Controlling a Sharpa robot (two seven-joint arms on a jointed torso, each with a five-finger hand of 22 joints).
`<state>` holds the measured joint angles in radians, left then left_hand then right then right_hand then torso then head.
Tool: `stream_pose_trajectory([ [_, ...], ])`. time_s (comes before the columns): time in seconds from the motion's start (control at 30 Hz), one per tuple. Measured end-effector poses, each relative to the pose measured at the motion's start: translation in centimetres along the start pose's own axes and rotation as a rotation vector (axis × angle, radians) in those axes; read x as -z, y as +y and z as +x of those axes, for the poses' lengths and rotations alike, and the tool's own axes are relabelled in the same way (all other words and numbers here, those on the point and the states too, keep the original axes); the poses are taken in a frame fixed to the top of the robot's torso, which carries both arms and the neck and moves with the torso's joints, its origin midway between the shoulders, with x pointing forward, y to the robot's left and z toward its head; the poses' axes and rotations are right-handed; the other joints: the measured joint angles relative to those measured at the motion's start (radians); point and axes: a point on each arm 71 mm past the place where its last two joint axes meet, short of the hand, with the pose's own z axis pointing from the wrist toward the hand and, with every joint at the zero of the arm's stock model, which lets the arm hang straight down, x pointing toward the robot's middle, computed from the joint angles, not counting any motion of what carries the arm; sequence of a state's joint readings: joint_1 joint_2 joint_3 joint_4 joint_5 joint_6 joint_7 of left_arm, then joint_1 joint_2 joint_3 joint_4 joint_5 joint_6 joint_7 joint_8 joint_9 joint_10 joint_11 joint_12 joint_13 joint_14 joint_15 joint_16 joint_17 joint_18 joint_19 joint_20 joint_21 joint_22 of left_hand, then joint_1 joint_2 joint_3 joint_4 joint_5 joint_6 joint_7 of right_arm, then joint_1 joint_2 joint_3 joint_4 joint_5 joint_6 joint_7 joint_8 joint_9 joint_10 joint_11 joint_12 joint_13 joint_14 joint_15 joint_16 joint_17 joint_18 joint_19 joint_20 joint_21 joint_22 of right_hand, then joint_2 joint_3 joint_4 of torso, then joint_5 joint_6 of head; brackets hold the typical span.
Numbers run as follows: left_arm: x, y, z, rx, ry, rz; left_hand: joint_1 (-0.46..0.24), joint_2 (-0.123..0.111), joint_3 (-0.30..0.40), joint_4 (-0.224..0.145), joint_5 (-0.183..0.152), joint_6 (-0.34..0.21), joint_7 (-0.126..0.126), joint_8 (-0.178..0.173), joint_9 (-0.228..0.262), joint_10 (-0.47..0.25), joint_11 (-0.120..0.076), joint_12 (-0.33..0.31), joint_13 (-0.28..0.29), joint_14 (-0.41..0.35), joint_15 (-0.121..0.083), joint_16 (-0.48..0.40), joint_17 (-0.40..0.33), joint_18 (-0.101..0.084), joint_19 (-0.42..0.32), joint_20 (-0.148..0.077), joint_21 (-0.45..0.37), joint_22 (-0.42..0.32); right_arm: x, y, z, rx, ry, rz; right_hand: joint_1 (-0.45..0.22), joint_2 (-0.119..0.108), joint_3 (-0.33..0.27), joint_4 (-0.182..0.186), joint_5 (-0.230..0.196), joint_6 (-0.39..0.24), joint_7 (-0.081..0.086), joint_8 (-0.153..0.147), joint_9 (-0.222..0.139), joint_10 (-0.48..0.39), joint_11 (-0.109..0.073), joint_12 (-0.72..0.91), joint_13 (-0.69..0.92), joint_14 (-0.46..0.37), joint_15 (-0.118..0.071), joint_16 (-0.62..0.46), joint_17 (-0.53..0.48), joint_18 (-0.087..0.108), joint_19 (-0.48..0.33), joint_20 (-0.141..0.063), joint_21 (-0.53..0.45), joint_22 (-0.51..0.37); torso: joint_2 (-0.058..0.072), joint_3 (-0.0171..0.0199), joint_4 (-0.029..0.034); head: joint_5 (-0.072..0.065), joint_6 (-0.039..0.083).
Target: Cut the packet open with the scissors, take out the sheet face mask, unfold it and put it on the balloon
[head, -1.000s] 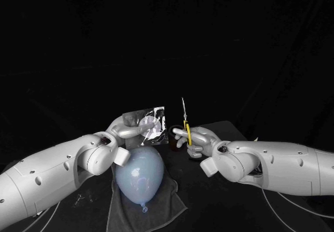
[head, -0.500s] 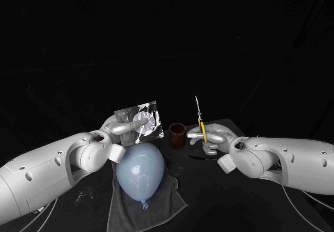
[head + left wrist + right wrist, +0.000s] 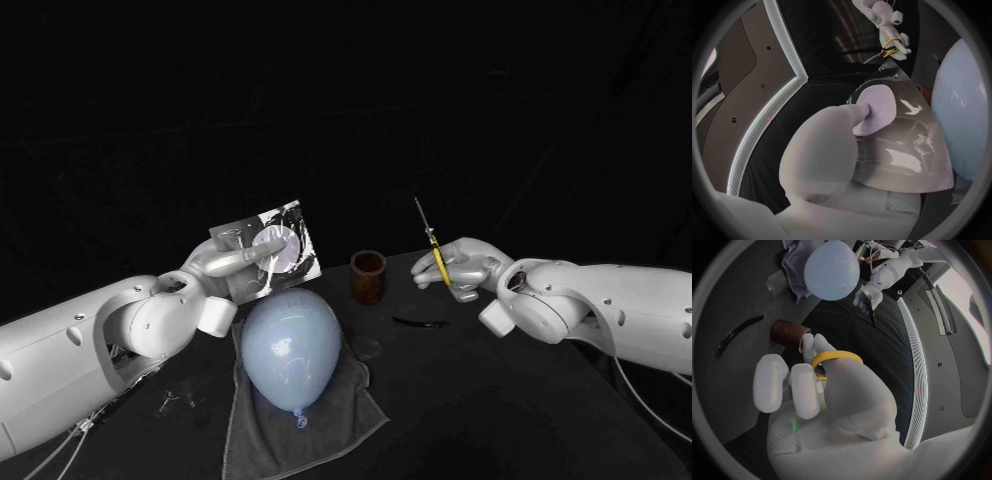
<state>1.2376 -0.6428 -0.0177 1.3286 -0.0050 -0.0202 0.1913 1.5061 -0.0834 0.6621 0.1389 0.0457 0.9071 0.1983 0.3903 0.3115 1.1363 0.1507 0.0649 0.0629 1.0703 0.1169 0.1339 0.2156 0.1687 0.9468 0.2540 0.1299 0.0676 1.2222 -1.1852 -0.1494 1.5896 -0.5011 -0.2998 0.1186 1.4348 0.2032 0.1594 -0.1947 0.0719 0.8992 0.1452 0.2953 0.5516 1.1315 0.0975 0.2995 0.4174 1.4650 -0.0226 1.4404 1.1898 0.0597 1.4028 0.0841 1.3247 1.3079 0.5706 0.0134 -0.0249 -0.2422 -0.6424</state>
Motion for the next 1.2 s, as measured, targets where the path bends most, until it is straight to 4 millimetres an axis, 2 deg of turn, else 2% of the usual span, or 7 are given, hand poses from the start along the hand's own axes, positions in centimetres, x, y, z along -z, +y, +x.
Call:
stream_pose_trajectory([
  [0.13,0.5,-0.1,-0.4,0.011,-0.008,-0.001,0.0,0.0,0.0,0.0,0.0,0.0,0.0,0.0,0.0,0.0,0.0,0.0,0.0,0.0,0.0,0.0,0.0,0.0,0.0,0.0,0.0,0.0,-0.6,0.2,-0.4,0.085,0.005,0.011,-0.098,-0.088,0.248,-0.02,0.0,0.022,0.0,-0.013,0.016,0.005,0.005,-0.002,0.012,0.0,0.0,0.003,0.001,0.0,0.001,0.001,0.003,0.0,0.001,0.0001,0.002,0.002,0.0],
  [0.27,0.6,-0.1,-0.6,0.018,-0.013,-0.002,0.0,0.0,0.0,0.0,0.0,0.0,0.0,0.004,0.0,0.0,0.0,0.0,0.0,0.0,0.0,0.0,0.0,0.0,0.0,0.0,0.0,0.0,-1.0,0.5,0.5,0.154,0.032,0.023,-0.154,-0.138,0.387,-0.028,0.0,0.031,0.0,-0.019,0.031,0.006,0.006,-0.006,0.017,0.0,0.0,0.003,0.001,0.0,0.001,0.001,0.008,0.0,0.002,0.0001,0.0009,0.007,0.001],
  [0.53,1.0,-0.2,-1.2,0.026,-0.026,-0.011,-0.008,0.003,-0.003,-0.003,0.0,0.003,0.003,0.004,0.0,0.002,-0.002,0.0,0.0,0.007,-0.001,0.0,0.0,0.0,0.004,0.004,0.0,0.0,-1.5,1.0,1.6,0.24,0.047,0.043,-0.201,-0.185,0.516,-0.038,-0.008,0.04,-0.006,-0.019,0.054,0.007,0.006,-0.007,0.028,0.002,0.002,0.002,0.001,0.0,0.001,0.001,0.009,0.0,0.001,0.0007,-0.0012,0.015,0.002],
  [0.63,1.6,-0.2,-1.8,0.031,-0.038,-0.019,-0.008,0.003,-0.003,-0.003,0.0,0.003,0.003,0.004,0.0,0.002,-0.002,0.0,0.0,0.008,-0.001,0.0,0.0,0.0,0.005,0.003,0.0,0.0,-1.7,1.1,1.9,0.249,0.041,0.043,-0.204,-0.188,0.531,-0.037,-0.009,0.041,-0.006,-0.019,0.059,0.007,0.006,-0.007,0.029,0.002,0.002,0.002,0.0,0.0,0.001,0.001,0.009,0.0,0.0,0.0012,-0.0012,0.026,0.002],
  [0.8,3.2,-0.1,-3.0,0.045,-0.049,-0.042,-0.019,0.008,0.0,-0.006,0.0,0.003,0.003,0.004,0.0,0.01,-0.002,0.0,0.0,0.013,-0.006,0.0,0.0,0.001,0.026,-0.008,0.007,0.003,-2.0,1.5,2.3,0.248,0.027,0.033,-0.204,-0.188,0.532,-0.037,-0.011,0.041,-0.006,-0.019,0.06,0.007,0.006,-0.007,0.03,0.003,0.003,0.002,0.0,0.0,0.001,0.001,0.009,-0.001,0.0,0.0012,0.0001,0.057,-0.007],
  [0.9,4.4,0.2,-3.5,0.057,-0.046,-0.062,-0.024,0.008,-0.003,-0.008,0.0,0.003,0.003,0.01,0.0,0.01,-0.003,0.0,0.0,0.017,-0.003,0.0,0.001,0.01,0.04,-0.014,0.013,0.005,-2.2,1.7,2.5,0.238,0.014,0.024,-0.204,-0.188,0.533,-0.038,-0.011,0.041,-0.006,-0.019,0.061,0.007,0.006,-0.007,0.03,0.003,0.003,0.002,0.0,-0.001,0.001,0.001,0.008,-0.001,0.0,0.0006,0.0016,0.085,-0.017],
  [1.2,8.4,2.3,-5.3,0.095,-0.039,-0.144,-0.03,0.009,-0.005,-0.011,0.0,0.007,-0.001,0.01,0.0,0.017,-0.009,0.0,0.0,0.024,-0.009,0.0,0.003,0.01,0.058,-0.022,0.021,0.006,-2.5,2.1,2.7,0.195,-0.018,-0.004,-0.207,-0.19,0.533,-0.038,-0.011,0.041,-0.006,-0.019,0.062,0.009,0.008,-0.007,0.031,0.003,0.003,0.002,-0.001,-0.001,0.001,0.001,0.008,0.0,-0.003,-0.0071,0.0066,0.179,-0.053],
])
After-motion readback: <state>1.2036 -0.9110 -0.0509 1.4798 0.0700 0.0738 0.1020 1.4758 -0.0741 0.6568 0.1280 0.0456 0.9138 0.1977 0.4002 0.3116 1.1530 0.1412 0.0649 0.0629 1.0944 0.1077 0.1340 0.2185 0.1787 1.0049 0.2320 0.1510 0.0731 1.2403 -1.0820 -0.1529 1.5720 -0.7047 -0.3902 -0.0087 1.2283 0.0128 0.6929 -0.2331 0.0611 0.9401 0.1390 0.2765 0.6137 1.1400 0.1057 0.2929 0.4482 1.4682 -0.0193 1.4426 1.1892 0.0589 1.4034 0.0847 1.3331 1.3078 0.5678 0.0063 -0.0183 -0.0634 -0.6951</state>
